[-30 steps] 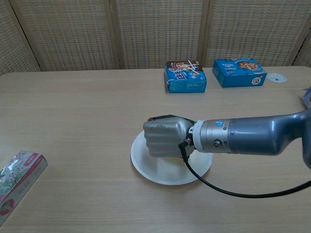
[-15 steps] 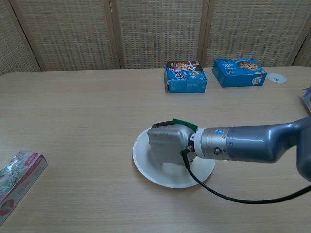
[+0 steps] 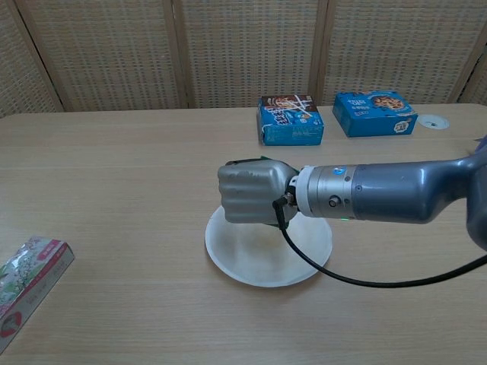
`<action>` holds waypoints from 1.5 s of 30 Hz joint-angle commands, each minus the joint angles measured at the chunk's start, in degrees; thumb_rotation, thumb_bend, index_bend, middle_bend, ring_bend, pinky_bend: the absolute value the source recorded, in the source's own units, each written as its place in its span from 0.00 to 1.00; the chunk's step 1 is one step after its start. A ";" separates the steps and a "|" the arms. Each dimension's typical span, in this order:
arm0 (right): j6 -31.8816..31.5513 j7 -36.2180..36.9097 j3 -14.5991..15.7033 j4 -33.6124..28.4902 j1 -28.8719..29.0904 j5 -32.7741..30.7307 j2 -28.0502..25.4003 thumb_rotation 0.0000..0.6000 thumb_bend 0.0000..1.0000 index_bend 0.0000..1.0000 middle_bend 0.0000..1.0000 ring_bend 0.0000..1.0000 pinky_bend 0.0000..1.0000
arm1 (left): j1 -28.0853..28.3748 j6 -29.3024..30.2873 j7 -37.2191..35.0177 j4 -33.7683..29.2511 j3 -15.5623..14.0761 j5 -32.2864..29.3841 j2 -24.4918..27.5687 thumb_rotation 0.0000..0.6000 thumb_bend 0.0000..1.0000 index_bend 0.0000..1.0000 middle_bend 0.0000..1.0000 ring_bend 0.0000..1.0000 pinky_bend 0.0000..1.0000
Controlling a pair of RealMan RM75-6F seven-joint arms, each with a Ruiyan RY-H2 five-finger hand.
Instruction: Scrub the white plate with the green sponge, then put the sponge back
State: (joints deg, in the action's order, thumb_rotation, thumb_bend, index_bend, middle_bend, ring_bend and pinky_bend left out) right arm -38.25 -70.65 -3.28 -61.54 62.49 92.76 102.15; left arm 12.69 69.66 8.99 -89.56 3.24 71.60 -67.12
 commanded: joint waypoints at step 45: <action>-10.06 30.40 -3.15 0.55 0.59 0.20 -2.05 1.00 0.42 0.63 0.62 0.43 0.60 | 0.40 -1.09 -0.54 0.46 -0.05 -0.69 0.05 1.00 0.00 0.00 0.00 0.00 0.00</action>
State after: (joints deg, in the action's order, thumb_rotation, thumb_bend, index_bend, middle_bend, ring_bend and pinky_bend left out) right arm -44.72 -47.80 -3.90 -56.97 63.95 94.51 103.34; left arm 13.09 68.56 8.44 -89.09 3.20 70.90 -67.06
